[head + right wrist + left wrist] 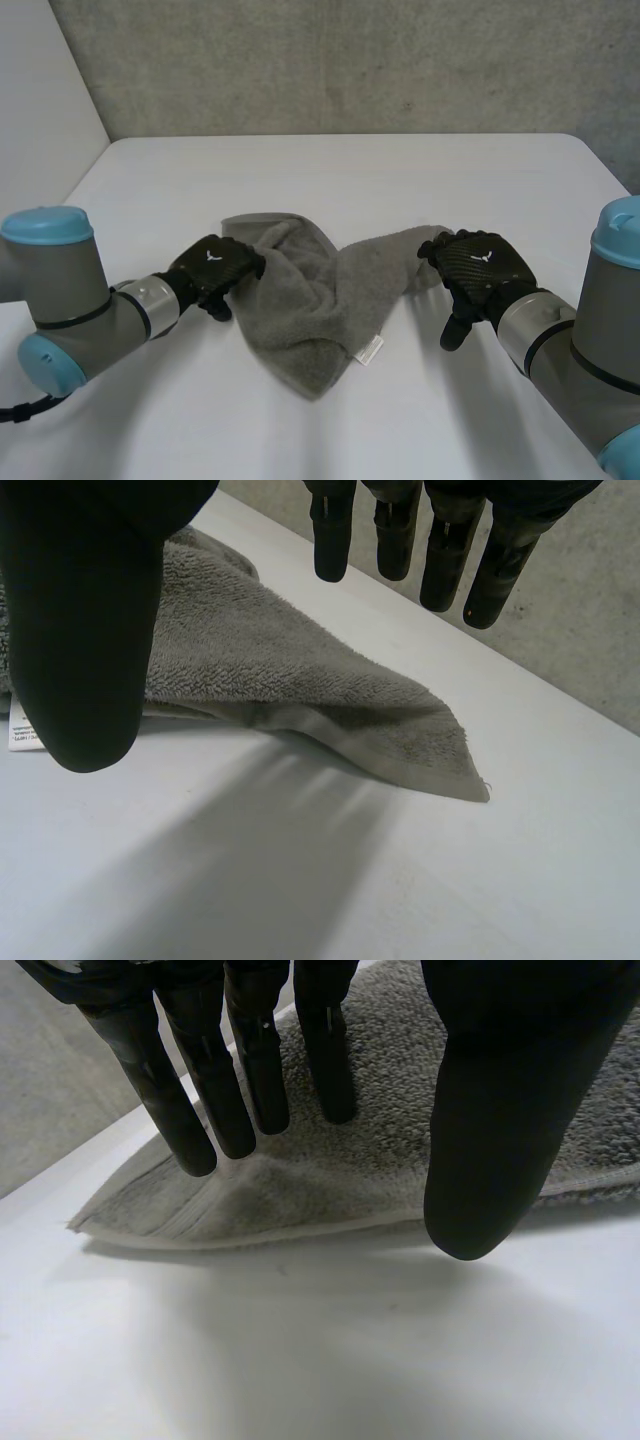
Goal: Fold the towel.
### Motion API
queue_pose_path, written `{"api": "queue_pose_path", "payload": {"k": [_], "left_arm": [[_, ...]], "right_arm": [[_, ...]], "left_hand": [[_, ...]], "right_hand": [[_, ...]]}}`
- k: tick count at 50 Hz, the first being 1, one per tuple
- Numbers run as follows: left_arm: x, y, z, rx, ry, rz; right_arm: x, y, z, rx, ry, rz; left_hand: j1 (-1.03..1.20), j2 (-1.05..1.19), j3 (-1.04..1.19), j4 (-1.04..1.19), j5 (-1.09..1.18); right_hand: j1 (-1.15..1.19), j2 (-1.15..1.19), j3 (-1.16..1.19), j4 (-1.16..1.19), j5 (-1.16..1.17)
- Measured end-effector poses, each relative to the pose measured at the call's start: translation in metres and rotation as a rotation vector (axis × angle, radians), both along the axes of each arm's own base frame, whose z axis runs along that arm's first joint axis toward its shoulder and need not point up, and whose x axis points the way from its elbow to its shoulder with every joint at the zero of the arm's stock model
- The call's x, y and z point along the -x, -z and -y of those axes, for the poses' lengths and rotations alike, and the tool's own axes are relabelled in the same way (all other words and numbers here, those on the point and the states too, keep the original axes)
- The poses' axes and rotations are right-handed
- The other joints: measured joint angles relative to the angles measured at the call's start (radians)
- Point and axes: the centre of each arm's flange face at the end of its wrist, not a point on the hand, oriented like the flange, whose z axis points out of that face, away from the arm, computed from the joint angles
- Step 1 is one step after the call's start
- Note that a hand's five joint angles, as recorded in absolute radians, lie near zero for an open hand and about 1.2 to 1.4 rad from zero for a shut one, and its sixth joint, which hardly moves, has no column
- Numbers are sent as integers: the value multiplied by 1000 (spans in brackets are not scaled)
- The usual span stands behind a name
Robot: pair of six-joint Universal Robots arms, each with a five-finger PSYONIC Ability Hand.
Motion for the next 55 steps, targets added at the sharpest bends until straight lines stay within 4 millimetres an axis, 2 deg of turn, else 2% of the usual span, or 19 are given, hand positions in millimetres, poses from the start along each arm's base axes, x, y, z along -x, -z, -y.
{"api": "queue_pose_path", "payload": {"k": [19, 31, 39, 43, 45, 49, 53, 55], "left_arm": [[16, 14, -10, -29, 50, 9], [23, 12, -3, 23, 55, -11], [38, 16, -5, 53, 92, -24], [45, 22, -6, 53, 103, -22], [47, 23, -5, 58, 100, -20], [52, 13, 1, 103, 68, -20], [54, -16, 7, 172, 15, -51], [54, -38, 9, 212, -17, -86]], "right_arm": [[0, 6, 1, 1, 1, 0], [0, 7, 1, 0, 1, 0], [0, 7, 1, -2, 0, -1], [1, 5, 1, 3, 1, 3], [1, 3, 1, 6, 3, 5], [1, -4, 0, 17, 7, 19], [-1, -8, -6, 1, 5, 47], [-5, -8, -11, -27, 4, 84]], "left_hand": [[-53, -54, -54, -51, -51], [171, 171, 170, 171, 168], [315, 319, 318, 315, 315], [523, 548, 545, 540, 535], [533, 567, 559, 563, 556], [565, 625, 622, 625, 606], [587, 646, 643, 646, 634], [589, 650, 646, 651, 639]], "right_hand": [[0, 0, 0, 0, 0], [0, 0, 0, 0, 0], [0, 0, 0, 0, 0], [0, 0, 0, 0, 0], [0, 1, 2, 0, 0], [29, 57, 68, 49, 50], [58, 85, 101, 83, 76], [58, 85, 101, 83, 78]]}}
